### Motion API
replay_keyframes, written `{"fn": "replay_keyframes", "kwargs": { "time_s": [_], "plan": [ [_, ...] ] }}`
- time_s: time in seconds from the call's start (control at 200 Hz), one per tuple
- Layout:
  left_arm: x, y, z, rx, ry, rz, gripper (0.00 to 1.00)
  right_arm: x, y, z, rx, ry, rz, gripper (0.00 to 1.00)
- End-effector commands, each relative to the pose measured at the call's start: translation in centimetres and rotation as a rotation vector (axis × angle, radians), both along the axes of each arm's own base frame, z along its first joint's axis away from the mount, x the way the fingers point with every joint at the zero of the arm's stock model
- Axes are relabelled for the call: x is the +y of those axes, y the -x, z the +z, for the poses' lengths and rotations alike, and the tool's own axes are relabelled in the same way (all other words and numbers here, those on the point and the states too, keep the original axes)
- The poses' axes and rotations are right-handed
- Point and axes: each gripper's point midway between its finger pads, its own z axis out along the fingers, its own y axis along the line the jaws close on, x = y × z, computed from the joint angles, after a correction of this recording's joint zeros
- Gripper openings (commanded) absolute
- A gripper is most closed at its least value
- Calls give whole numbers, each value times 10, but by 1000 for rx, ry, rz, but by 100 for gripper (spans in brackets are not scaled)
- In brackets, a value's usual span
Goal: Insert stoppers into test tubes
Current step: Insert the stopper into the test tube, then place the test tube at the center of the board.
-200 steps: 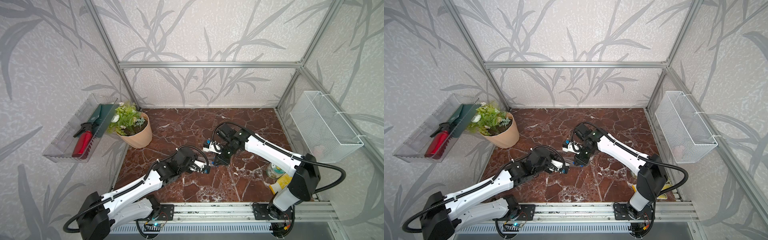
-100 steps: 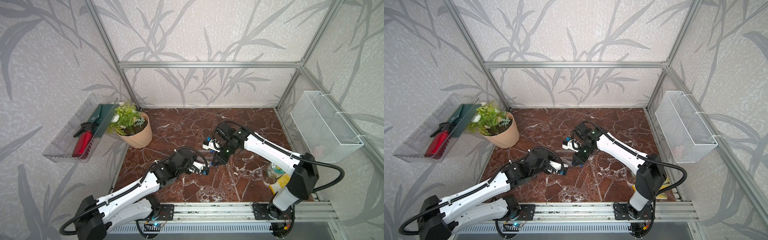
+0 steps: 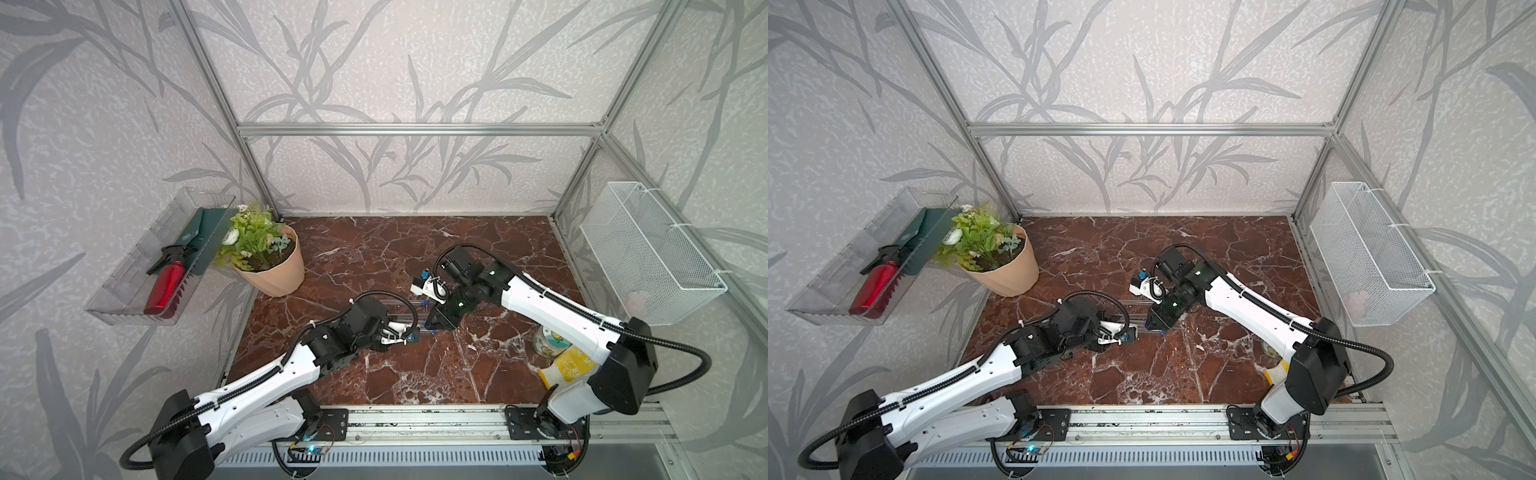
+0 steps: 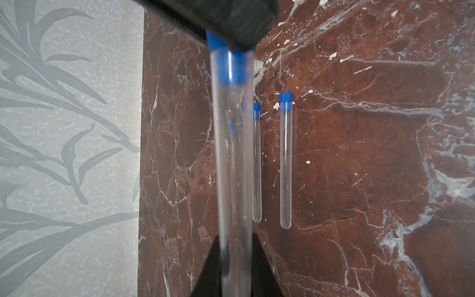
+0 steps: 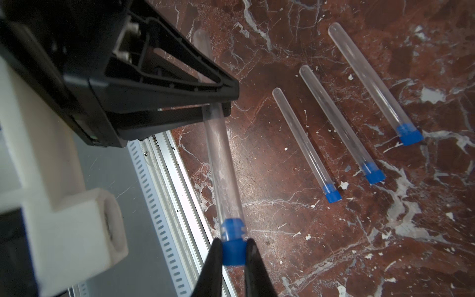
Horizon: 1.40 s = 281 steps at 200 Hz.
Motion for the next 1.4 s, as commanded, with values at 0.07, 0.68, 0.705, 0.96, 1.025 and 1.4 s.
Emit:
{"fn": "replay_keyframes", "kwargs": {
  "time_s": [0.07, 0.68, 0.705, 0.96, 1.025, 1.4],
  "plan": [
    [-83, 68, 72, -3, 319, -494, 0, 80, -47, 83, -358, -415, 83, 3],
    [-41, 48, 27, 48, 198, -222, 0, -16, -90, 92, -429, -311, -299, 61],
    [-41, 49, 26, 81, 206, -198, 0, -24, -94, 89, -424, -282, -346, 62],
    [-35, 50, 7, 782, 349, 179, 0, -84, -106, 52, -260, -106, -638, 61],
    [-36, 47, 5, 900, 382, 255, 0, -87, -104, 48, -240, -98, -645, 60],
    [-39, 39, 0, 975, 403, 295, 0, -96, -93, 45, -226, -92, -661, 60]
  ]
}}
